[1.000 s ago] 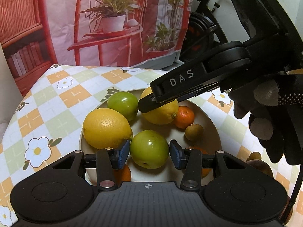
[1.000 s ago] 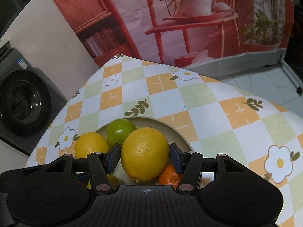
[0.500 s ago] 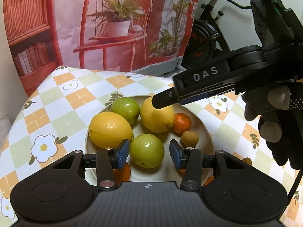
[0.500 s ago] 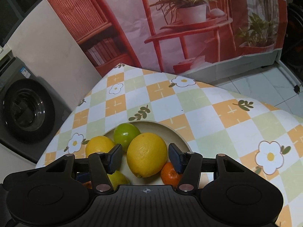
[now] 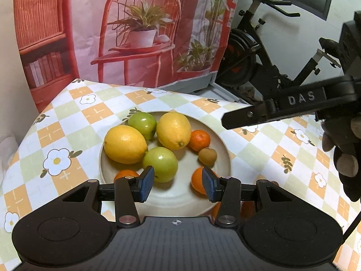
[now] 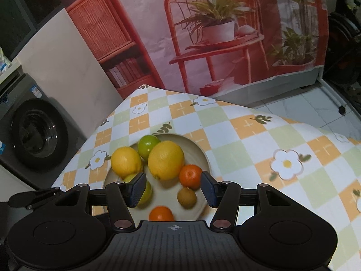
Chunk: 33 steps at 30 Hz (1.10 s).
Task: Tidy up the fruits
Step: 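Lower the green apple onto the plate with left tool while right tool releases the lemon, then withdraw both open tools from the plate toward the remaining fruit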
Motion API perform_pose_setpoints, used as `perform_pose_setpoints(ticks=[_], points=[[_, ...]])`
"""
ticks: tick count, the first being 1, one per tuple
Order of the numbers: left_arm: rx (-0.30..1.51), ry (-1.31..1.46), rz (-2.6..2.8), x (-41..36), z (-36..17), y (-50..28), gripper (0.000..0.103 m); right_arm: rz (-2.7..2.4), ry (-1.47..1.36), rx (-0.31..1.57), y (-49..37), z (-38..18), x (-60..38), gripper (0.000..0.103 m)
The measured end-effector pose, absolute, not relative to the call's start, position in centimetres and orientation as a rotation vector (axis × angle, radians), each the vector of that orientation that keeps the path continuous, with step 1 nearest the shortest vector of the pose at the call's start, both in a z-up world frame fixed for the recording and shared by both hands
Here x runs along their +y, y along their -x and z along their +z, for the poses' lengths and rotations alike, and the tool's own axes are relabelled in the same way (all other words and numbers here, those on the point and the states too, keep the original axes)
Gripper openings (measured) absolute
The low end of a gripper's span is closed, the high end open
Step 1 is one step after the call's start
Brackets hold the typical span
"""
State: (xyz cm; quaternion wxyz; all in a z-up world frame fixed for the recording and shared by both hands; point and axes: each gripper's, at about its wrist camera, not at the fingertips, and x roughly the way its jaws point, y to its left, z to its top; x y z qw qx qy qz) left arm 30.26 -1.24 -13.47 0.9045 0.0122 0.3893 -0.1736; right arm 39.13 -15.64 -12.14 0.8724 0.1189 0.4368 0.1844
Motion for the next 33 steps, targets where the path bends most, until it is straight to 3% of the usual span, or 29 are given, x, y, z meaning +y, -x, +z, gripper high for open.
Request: perform_pose_setpoints(ticks=[33], points=[[0.8, -0.03, -0.341, -2.4, -13.8, -26.8, 0.049, 0.25, -0.236, 0.906, -30.7, -15.5, -22.9, 0.047]])
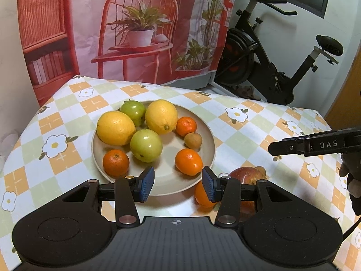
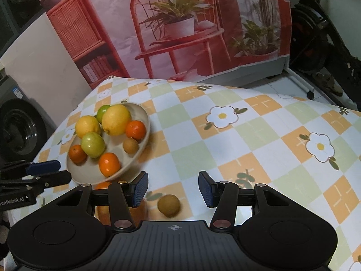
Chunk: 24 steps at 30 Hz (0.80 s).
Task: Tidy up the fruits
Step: 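Withdraw both open tools from the plate toward the remaining fruit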
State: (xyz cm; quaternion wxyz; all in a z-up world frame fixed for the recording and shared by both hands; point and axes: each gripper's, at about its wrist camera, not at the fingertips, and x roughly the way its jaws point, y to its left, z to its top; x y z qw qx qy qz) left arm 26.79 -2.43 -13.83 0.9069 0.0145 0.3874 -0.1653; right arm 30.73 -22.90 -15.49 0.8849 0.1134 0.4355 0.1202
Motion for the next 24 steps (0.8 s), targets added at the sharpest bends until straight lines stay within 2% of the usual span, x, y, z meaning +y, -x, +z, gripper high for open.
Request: perform_pose_setpoints(ticks=[12, 24], points=[[0.827, -0.005, -0.352, -2.7, -15.0, -26.8, 0.049, 0.265, -0.239, 0.907, -30.1, -17.0, -23.8, 0.042], [0.844, 0.047, -0.323, -1.5, -15.3, -27.2, 0.049, 0.321, -0.139, 0.91, -29.7, -17.7, -23.3, 0.03]])
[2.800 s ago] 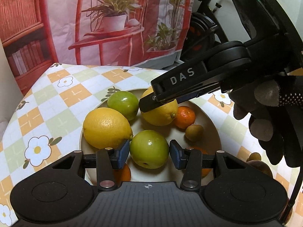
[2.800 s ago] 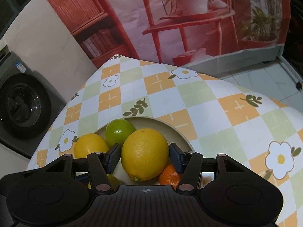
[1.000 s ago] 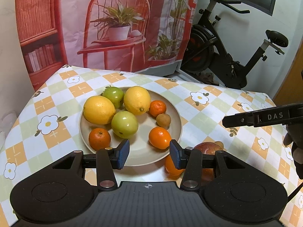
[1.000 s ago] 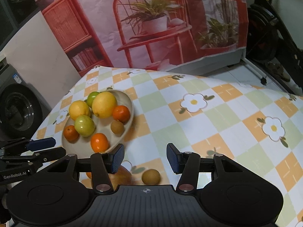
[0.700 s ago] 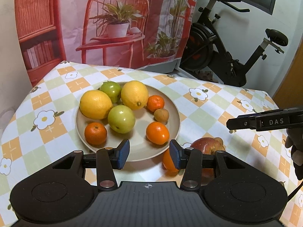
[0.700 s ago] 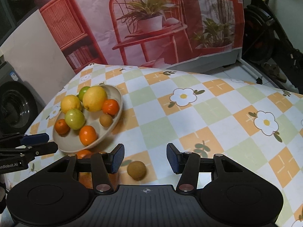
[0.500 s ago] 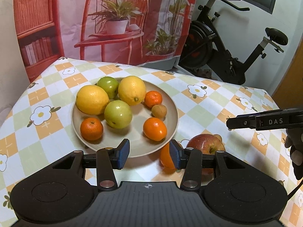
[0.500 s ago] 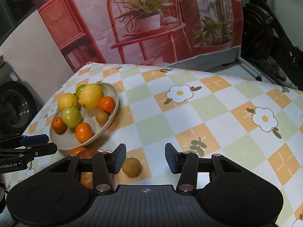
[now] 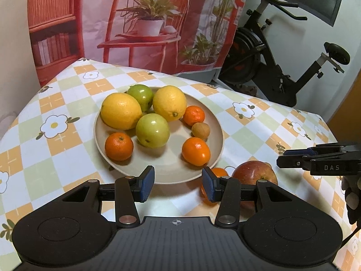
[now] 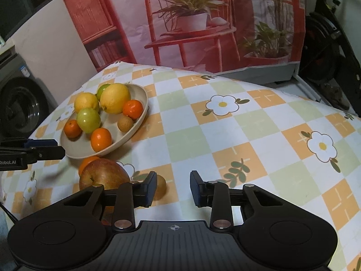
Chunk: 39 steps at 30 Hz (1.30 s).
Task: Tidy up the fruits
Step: 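Withdraw both open tools from the plate toward the remaining fruit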
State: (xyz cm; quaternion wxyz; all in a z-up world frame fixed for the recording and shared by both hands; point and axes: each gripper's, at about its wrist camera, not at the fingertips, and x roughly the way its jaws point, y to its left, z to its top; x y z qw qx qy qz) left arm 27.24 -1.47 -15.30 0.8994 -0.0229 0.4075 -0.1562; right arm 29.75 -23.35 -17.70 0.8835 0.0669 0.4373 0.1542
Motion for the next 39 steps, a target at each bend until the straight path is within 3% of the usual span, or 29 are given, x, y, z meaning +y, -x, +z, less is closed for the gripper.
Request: perform_pose_setpoints(ticks=[33, 39], points=[[0.878, -0.045, -0.455, -4.7, -17.7, -26.9, 0.049, 0.384, -0.196, 0.991, -31.0, -19.4, -21.7, 0.024], [0.874, -0.06, -0.468, -5.2, -18.0, -26.9, 0.043, 0.38, -0.195, 0.991, -31.0, -19.4, -21.8, 0.024]])
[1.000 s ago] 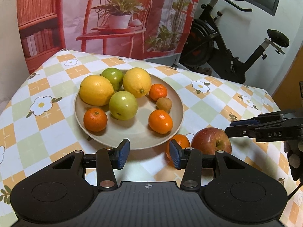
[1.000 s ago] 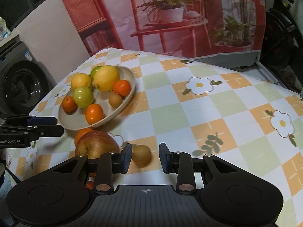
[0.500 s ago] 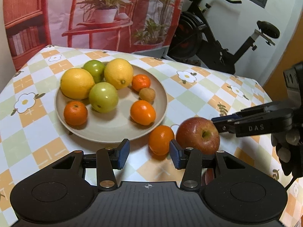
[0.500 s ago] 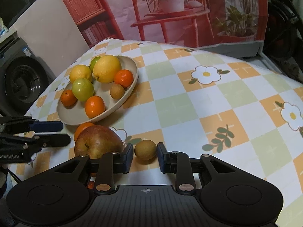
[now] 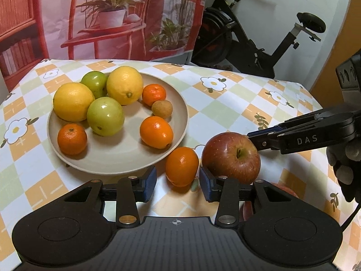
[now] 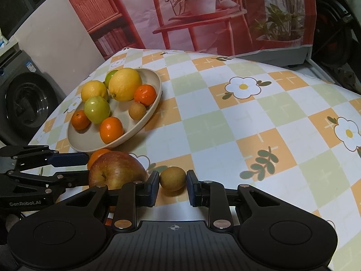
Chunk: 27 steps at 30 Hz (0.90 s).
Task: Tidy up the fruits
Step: 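Withdraw both open tools from the plate toward the remaining fruit, then grasp the tangerine with left tool while right tool grasps the small kiwi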
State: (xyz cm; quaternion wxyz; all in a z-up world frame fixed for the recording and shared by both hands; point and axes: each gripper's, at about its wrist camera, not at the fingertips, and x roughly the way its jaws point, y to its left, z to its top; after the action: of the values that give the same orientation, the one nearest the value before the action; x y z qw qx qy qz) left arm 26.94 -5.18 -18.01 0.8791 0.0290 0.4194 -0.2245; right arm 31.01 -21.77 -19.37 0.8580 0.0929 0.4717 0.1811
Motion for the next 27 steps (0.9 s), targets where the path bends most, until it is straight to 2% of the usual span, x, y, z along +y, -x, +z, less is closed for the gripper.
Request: perform_pose_setpoints(ticks=[7, 10, 27], points=[[0.876, -0.067, -0.463, -5.6, -18.3, -27.2, 0.042, 0.38, -0.2, 0.99, -31.0, -19.3, -21.8, 0.024], [0.867, -0.07, -0.471, -5.7, -18.4, -27.2, 0.034, 0.379, -0.2, 0.99, -31.0, -19.4, -21.9, 0.024], [0.832, -0.067, -0.459, -4.6, -17.2, -25.8, 0.032, 0.386, -0.193, 0.961, -30.8, -18.3, -21.4, 0.023]])
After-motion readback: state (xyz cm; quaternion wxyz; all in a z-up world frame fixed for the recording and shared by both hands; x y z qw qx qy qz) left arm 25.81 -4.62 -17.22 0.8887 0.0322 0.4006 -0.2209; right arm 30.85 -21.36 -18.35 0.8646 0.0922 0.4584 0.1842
